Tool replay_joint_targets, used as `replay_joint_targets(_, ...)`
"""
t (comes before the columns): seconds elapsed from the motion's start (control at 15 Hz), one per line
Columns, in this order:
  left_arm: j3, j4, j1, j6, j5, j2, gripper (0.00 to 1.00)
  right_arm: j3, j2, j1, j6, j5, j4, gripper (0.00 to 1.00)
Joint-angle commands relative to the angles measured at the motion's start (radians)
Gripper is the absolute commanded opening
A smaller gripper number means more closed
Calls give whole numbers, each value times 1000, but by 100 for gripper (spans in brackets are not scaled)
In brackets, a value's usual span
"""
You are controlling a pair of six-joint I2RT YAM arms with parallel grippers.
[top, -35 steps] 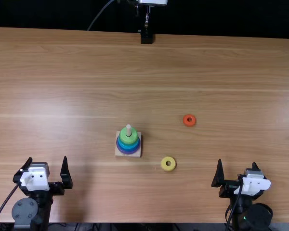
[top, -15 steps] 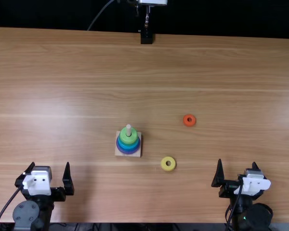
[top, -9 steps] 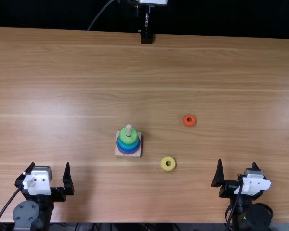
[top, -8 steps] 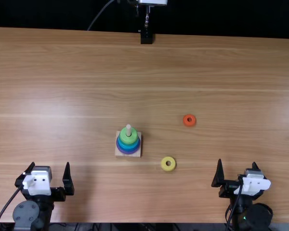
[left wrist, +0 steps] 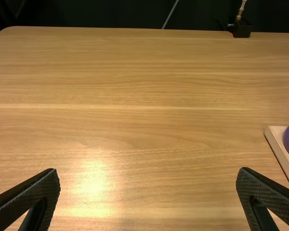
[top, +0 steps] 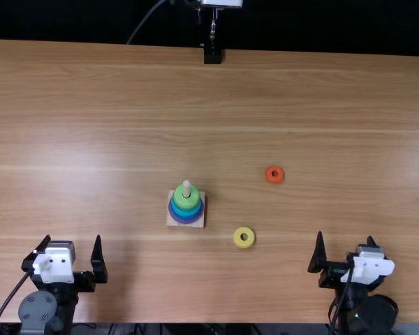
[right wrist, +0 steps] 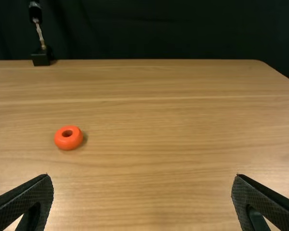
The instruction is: Build the Hanoi tower: stack the rings onto the peg from bottom to top in this color order: purple, dark blue, light blue, dark green, light green, yellow, orange.
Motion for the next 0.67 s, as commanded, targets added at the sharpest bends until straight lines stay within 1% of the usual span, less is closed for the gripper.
replay_joint_targets(0.0,-112,-80,-1,4,4,-12,100,132,94,1,1,12,7,100)
replay_joint_targets(0.13,-112,-80,0,4,4,-12,100,266,259,24,3,10,7,100)
replay_joint_targets(0.27,-112,-80,-1,4,4,-12,100,419,397,64,1,7,7,100)
replay_joint_targets(0.4,-112,-80,-1,4,4,-12,100,543,598,141,7,9,-15,100)
replay_joint_targets(0.47,-112,-80,0,4,4,-12,100,612,667,196,23,10,-83,100)
replay_joint_targets(0.6,-112,-80,0,4,4,-12,100,727,823,309,66,12,-227,100)
